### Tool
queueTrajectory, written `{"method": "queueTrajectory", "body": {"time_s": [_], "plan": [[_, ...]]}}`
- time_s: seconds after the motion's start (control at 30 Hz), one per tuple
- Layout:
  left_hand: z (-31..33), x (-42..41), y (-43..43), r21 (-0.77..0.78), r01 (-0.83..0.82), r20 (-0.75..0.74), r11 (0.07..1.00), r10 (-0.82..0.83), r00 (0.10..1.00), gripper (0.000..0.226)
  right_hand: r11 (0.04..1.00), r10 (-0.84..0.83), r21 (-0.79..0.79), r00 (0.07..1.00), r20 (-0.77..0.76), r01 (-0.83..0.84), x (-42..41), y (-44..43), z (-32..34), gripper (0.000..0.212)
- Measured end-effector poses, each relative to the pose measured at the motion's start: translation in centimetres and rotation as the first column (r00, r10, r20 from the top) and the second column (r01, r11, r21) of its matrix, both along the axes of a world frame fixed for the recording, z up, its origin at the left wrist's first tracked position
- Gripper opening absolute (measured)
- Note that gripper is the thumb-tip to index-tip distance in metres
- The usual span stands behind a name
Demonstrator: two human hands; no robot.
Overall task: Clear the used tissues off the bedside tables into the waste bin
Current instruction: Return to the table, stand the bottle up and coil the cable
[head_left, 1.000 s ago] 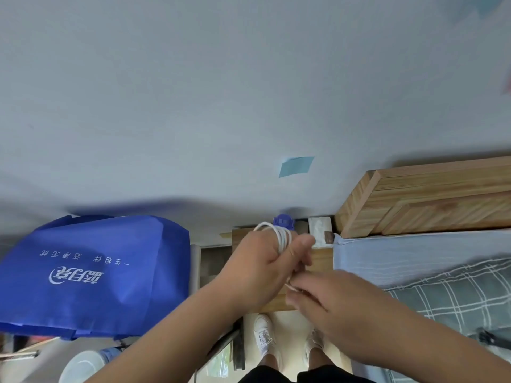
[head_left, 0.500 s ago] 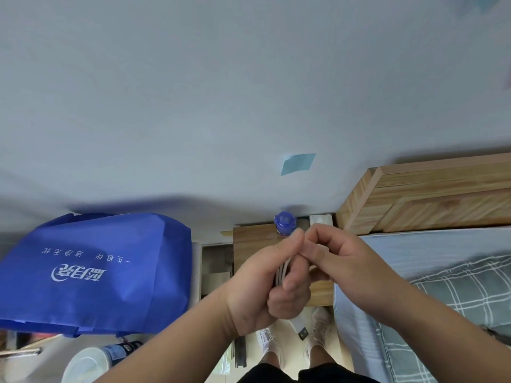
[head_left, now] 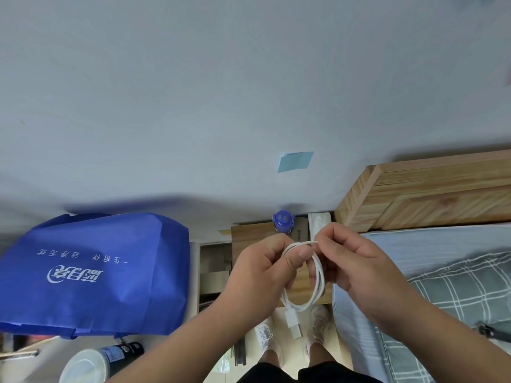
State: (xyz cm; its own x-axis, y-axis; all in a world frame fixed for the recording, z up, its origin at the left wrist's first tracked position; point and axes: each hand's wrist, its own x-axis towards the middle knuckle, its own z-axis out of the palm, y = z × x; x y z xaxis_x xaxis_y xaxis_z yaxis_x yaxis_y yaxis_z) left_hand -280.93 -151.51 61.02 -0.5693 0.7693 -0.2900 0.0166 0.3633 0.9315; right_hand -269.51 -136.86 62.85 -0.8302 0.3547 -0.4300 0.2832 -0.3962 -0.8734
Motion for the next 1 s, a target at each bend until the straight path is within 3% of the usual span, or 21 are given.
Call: {"method": "queueTrajectory", "body": {"time_s": [0.1,0.23,0.4,0.6,0.7,0.87,1.0], "plan": [[0.1,-0.2,0.1,0.090,-0.003,0.202,0.996,-0.015,0.979,0.046,0.947,-0.006,-0.321,0.998,-0.066,-0.015,-0.4,0.2,0.2,0.027],[0.2,0.0,0.8,0.196,-0.053,0.409,0.979,-0.032,0.912,0.049,0.875,-0.070,-0.481,0.997,-0.008,0.058,-0.7,-0.4,-0.2,0.019],[-0.1,0.6,1.6,0.131,-0.276,0.342,0.952,0.218,0.914,0.062,0.953,-0.073,-0.291,0.996,0.056,0.087,-0.9,-1.0,-0.7,0.013],[-0.4,0.5,2.5,0.028,-0.358,-0.008,0.933,0.359,0.933,0.050,0.875,-0.163,-0.456,0.986,0.041,0.164,-0.4,-0.5,-0.6,0.033],[-0.8,0.2,2.5,0.006,-0.350,-0.071,0.937,0.349,0.934,0.047,0.881,-0.073,-0.468,0.997,0.005,0.067,0.1,0.1,-0.4,0.037],[-1.0,-0.4,2.0,0.044,-0.232,0.110,0.972,0.227,0.968,0.014,0.870,0.027,-0.493,0.999,0.023,-0.012,-0.4,1.1,0.0,0.044],[-0.6,-1.6,1.2,-0.031,-0.070,0.040,0.997,0.071,0.997,0.020,0.838,0.089,-0.539,0.996,-0.027,-0.090,-0.4,1.6,-0.5,0.049]]}}
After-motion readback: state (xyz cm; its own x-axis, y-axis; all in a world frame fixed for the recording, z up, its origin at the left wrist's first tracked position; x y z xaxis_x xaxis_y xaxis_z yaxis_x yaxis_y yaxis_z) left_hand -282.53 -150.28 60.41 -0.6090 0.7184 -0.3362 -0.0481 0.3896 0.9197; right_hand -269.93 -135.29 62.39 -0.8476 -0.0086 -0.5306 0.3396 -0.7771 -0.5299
